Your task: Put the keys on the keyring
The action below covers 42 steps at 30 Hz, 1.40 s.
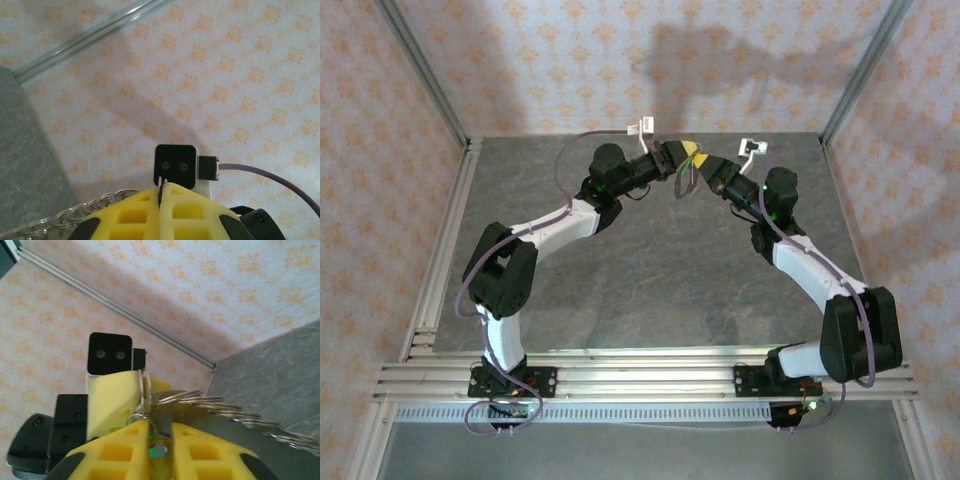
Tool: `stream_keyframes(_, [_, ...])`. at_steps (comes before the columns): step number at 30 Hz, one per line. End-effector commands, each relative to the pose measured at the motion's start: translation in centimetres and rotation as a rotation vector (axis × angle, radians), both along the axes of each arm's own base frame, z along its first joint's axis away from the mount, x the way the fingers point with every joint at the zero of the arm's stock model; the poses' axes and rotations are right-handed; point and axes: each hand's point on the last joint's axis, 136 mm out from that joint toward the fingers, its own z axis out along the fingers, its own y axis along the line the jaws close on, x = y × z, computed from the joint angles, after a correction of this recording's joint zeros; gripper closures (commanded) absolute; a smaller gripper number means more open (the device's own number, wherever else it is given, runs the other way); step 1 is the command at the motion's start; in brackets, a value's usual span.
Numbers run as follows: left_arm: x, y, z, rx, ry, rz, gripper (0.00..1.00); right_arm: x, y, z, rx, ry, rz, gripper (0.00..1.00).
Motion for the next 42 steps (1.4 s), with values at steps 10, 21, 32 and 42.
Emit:
stream_keyframes(10, [-1.8, 0.6, 6.7, -0.088, -0.179, 0.006, 1.0, -2.4, -3.0, -0.3, -0.041, 0.04, -0.021, 0.75])
stream_keyframes(21, [-1.8, 0.6, 6.6, -0.081, -0.18, 0.01, 1.0, -0.8, -5.3, 6.1, 0.122, -0.03, -0.182, 0.65])
stream_keyframes(32, [-1.9, 0.6, 6.8, -0.085, -0.181, 0.009, 1.0, -0.3, -3.4, 8.9, 0.157, -0.081, -0.172, 0.65])
stream_keyframes(42, [-1.9, 0.7, 6.8, -0.083, -0.183, 0.009, 1.0, 0.8, -2.0, 7.3, 0.142, -0.044, -0.154, 0.66])
